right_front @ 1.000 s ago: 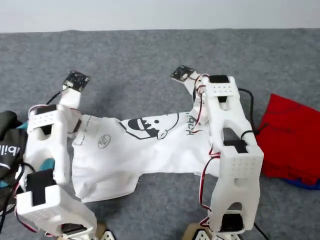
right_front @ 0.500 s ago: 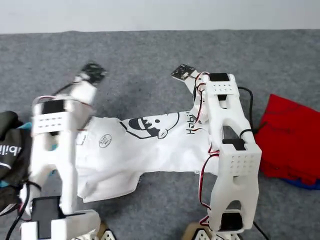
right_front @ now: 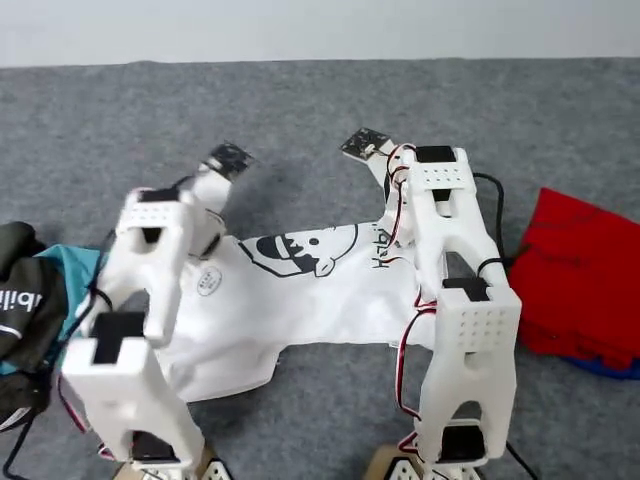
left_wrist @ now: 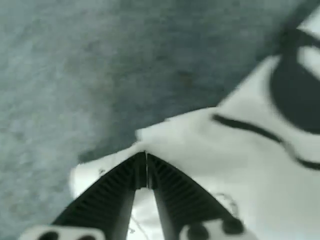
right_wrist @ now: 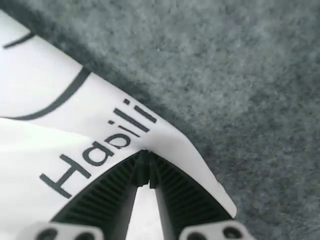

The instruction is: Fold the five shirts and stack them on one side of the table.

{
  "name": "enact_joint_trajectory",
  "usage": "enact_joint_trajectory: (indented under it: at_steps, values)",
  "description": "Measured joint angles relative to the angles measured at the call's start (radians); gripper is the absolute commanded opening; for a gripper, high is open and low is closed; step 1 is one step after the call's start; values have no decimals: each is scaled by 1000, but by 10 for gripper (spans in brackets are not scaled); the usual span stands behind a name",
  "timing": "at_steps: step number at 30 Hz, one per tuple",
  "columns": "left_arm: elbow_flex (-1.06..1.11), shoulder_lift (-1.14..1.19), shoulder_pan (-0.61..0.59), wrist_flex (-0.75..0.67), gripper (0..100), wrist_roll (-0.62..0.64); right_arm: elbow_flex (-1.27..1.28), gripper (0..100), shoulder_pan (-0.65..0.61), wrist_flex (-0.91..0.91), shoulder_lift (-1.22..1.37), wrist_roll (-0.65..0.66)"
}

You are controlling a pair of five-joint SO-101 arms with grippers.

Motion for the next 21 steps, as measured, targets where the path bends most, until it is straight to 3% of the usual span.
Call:
enact_joint_trajectory:
  at_steps: [5,11,18,21]
  values:
    - [-149,110,-107,87,8,-44,0,10,12,0,0,0]
    - [-180,112,-196,143,7,-87,0,10,18,0,0,-2]
    - [-180,-31,-215,221,7,-89,0,10,18,12,-3,-3]
    - [-180,-110,-170,235,7,-89,0,10,18,28,-14,-3]
